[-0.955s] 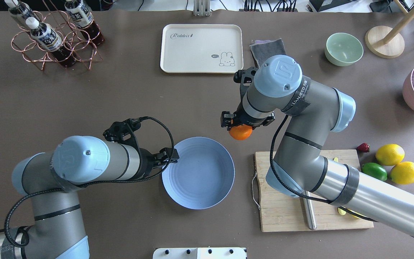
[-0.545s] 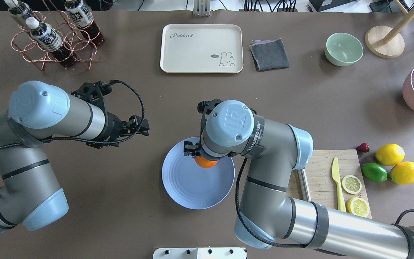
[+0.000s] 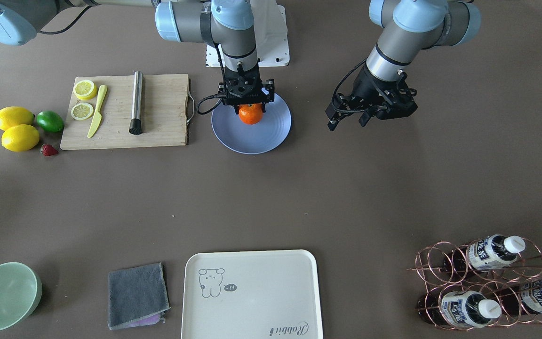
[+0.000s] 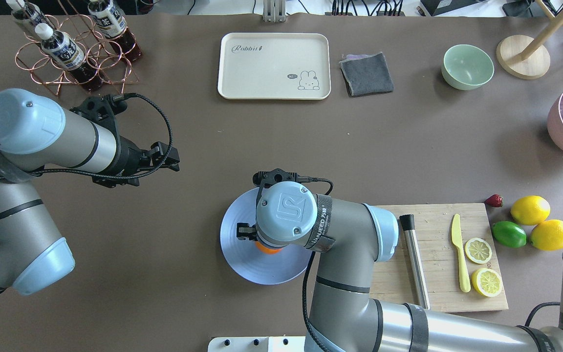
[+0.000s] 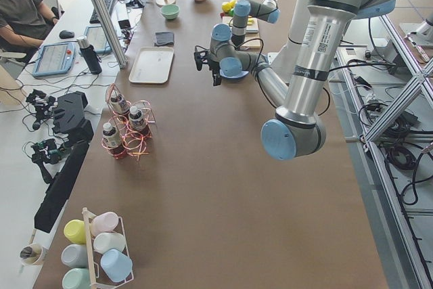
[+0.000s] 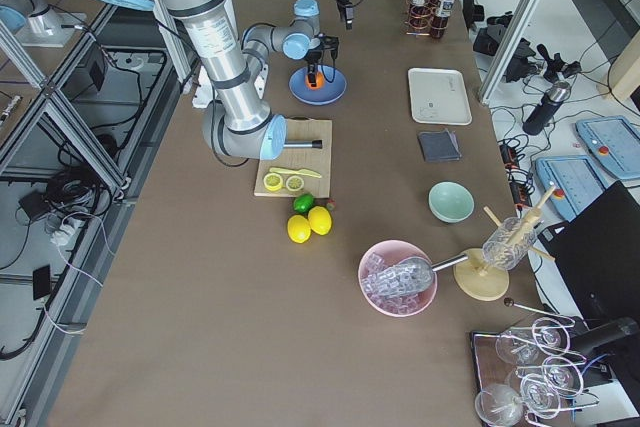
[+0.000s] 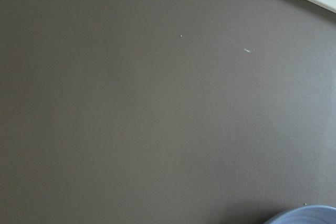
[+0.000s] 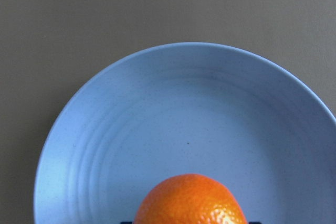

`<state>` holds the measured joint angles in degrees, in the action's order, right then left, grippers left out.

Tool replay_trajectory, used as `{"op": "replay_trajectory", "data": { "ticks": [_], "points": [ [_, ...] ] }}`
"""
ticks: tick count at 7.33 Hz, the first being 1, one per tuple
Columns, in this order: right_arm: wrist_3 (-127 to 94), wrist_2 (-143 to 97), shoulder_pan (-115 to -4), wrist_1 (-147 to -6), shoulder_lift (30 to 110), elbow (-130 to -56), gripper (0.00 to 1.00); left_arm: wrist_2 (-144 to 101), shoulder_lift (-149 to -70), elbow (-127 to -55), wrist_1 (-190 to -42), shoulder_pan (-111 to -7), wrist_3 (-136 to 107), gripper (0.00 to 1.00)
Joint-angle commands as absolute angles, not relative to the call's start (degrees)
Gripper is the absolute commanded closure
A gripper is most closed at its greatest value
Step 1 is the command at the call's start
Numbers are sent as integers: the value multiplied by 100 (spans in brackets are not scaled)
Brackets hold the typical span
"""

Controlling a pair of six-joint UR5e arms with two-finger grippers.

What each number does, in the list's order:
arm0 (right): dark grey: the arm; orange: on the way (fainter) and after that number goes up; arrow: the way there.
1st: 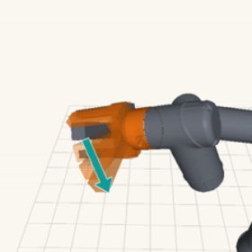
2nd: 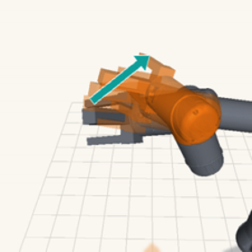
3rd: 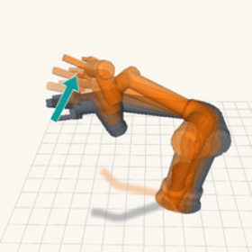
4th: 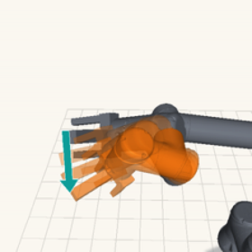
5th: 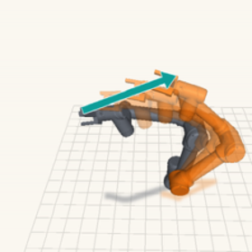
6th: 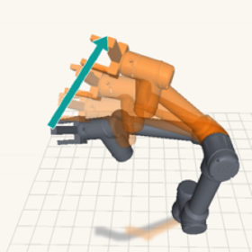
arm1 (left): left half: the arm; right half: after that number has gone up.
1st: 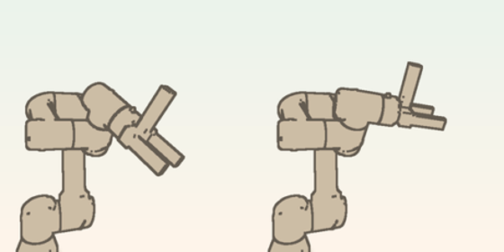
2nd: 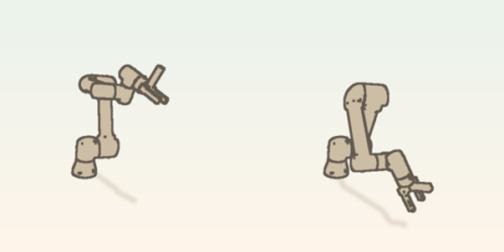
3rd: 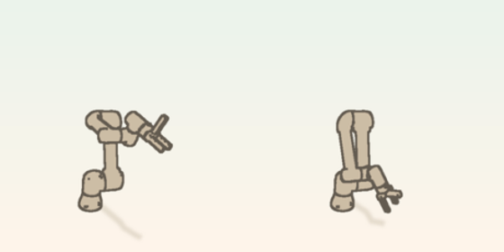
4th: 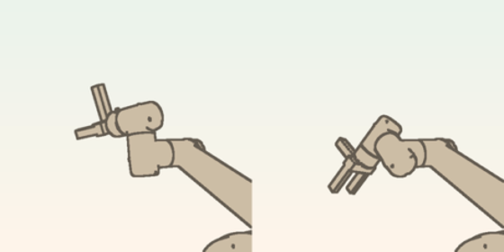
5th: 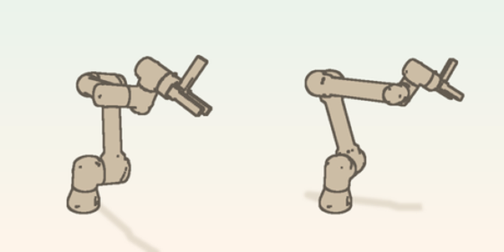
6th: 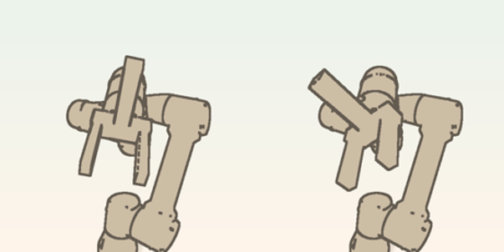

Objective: Pick orange to plate
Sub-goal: 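Carry the orange over the blue plate with the right gripper while the left withdraws, then lower the orange onto the blue plate and open the right gripper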

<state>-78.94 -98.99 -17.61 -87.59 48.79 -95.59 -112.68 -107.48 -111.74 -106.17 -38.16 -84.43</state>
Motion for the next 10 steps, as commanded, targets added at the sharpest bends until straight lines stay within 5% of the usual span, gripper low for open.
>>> {"op": "replay_trajectory", "data": {
  "ticks": [1,2,3,4,6,10],
  "points": [
    [-7892,-9896,-1749,-8754,4878,-9475,100,-11259,-10758,-11188,-10617,-3814,-8455,3],
    [-7893,-9896,-1749,-8754,4878,-9414,92,-11259,-10767,-11180,-10617,-3814,-8446,3],
    [-7893,-9896,-1749,-8745,4878,-9413,69,-11259,-10775,-11162,-10617,-3814,-8446,3],
    [-7884,-9896,-1758,-8745,4887,-9413,1,-11259,-10793,-11145,-10617,-3780,-8446,3],
    [-7822,-10018,-1941,-8797,4904,-9675,0,-11294,-10784,-11197,-10608,-3814,-8411,3],
    [-5076,-12036,-4492,-9703,6165,-10986,0,-12170,-10662,-11469,-8775,-5258,-5248,3]
  ]
}}
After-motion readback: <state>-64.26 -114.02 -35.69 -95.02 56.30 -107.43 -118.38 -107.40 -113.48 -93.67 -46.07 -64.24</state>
